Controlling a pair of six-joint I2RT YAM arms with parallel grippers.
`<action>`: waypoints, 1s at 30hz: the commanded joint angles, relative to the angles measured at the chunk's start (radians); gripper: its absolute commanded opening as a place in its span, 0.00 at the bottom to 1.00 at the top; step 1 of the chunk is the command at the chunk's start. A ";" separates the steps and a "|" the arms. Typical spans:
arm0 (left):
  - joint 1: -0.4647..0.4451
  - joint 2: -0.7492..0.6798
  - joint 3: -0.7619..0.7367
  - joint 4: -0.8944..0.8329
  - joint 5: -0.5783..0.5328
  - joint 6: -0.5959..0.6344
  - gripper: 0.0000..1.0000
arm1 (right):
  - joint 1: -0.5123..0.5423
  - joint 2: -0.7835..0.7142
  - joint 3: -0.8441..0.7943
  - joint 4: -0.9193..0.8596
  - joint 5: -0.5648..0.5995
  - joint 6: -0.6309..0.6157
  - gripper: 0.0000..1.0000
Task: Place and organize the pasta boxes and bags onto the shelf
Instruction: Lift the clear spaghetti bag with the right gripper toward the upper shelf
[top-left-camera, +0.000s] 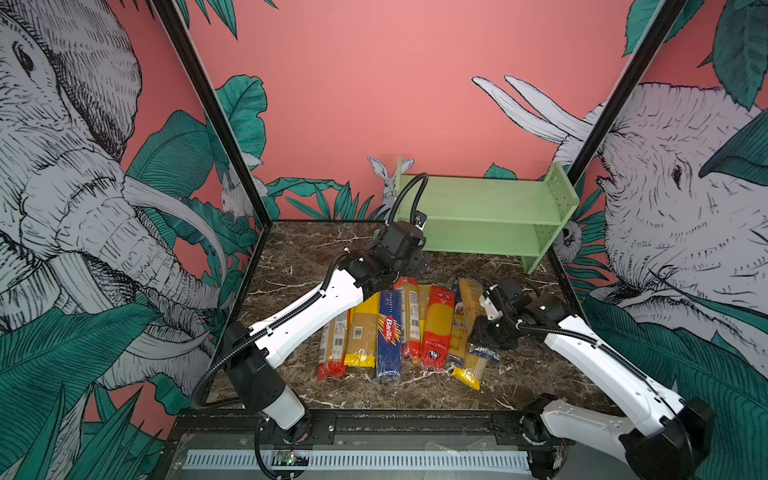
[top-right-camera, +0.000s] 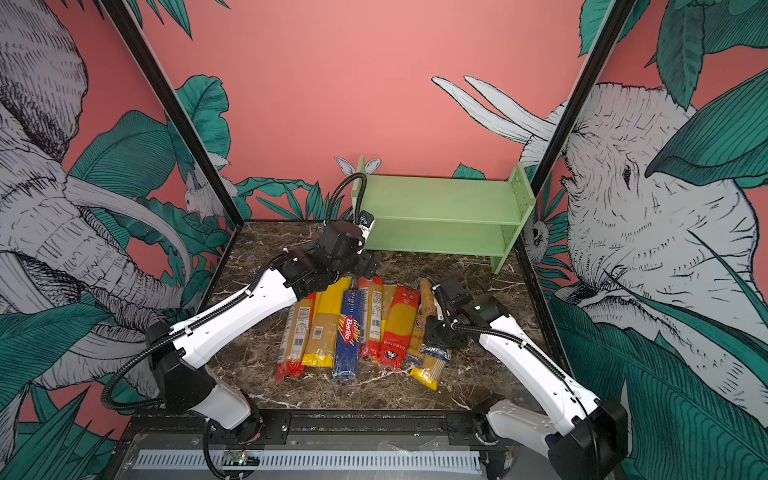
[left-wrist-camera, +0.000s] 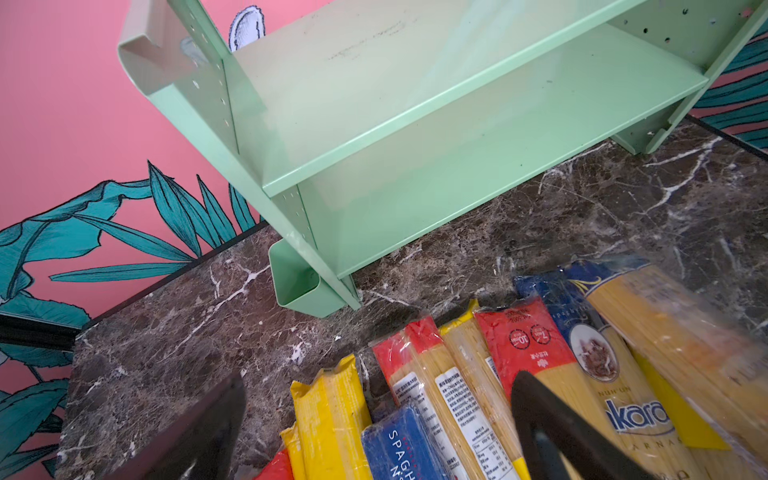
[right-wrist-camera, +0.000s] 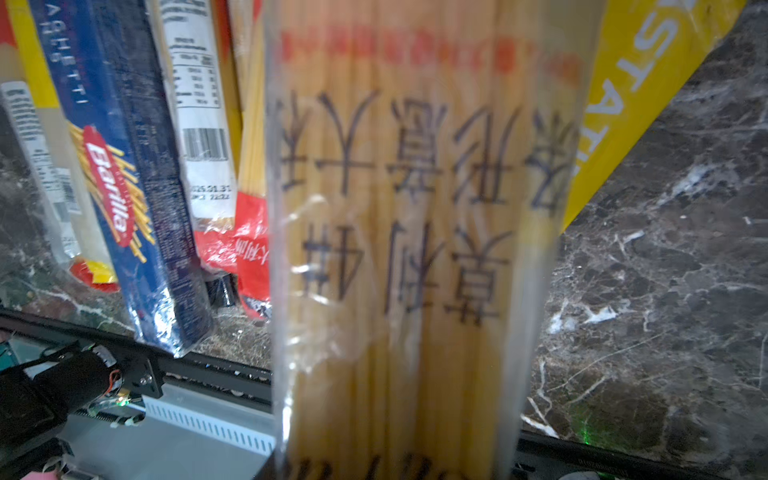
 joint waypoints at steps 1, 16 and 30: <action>0.007 -0.014 0.045 0.014 -0.012 0.024 0.99 | 0.004 -0.051 0.084 -0.006 0.001 -0.051 0.15; 0.040 -0.158 0.037 -0.063 -0.085 0.055 0.99 | 0.004 0.113 0.626 -0.170 0.036 -0.181 0.14; 0.154 -0.381 -0.017 -0.178 -0.015 0.081 0.99 | -0.040 0.592 1.169 -0.102 0.112 -0.278 0.14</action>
